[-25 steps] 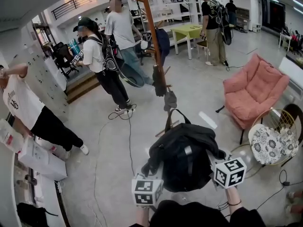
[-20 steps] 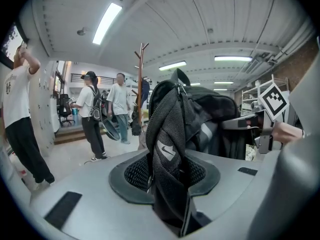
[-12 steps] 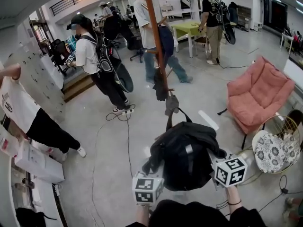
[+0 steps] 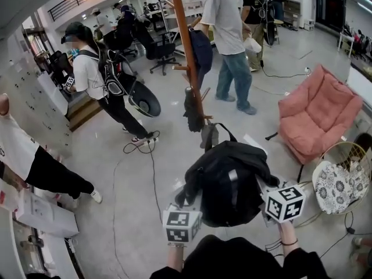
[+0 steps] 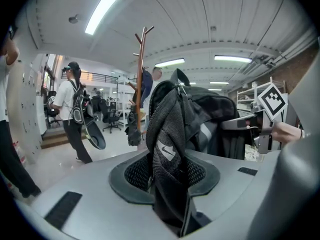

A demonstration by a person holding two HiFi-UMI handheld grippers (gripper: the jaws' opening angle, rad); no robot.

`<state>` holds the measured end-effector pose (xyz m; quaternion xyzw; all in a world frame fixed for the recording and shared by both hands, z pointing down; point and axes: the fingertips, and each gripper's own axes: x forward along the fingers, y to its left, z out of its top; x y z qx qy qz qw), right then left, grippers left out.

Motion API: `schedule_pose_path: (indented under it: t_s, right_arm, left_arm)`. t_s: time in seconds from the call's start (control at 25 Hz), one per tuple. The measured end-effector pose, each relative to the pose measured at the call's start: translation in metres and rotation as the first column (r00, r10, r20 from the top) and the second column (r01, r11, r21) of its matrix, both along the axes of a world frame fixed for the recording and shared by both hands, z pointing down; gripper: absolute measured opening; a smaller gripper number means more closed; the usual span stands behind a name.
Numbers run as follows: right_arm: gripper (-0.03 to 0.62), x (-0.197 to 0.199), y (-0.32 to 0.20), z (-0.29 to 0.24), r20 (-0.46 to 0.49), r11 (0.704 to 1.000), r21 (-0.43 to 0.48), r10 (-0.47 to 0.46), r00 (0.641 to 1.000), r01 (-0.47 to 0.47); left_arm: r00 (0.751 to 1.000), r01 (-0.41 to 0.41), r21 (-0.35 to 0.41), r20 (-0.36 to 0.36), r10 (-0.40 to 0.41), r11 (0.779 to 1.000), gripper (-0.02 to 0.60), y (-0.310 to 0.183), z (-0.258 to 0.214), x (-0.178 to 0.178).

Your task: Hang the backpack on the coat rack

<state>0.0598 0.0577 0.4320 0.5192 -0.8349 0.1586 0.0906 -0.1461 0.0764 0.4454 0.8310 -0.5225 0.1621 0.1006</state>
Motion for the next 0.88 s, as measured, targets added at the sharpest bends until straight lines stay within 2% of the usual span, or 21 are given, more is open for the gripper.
schedule_pose_path:
  t_s: [0.4, 0.88]
  right_arm:
    - [0.026, 0.000, -0.059, 0.013, -0.004, 0.999, -0.026, 0.043, 0.999, -0.043]
    - [0.027, 0.004, -0.140, 0.043, -0.001, 0.992, -0.130, -0.001, 1.000, 0.001]
  left_arm:
    - [0.999, -0.029, -0.040, -0.018, 0.028, 0.999, 0.140, -0.065, 0.017, -0.001]
    - [0.999, 0.033, -0.144, -0.022, -0.036, 0.989, 0.140, -0.135, 0.043, 0.005]
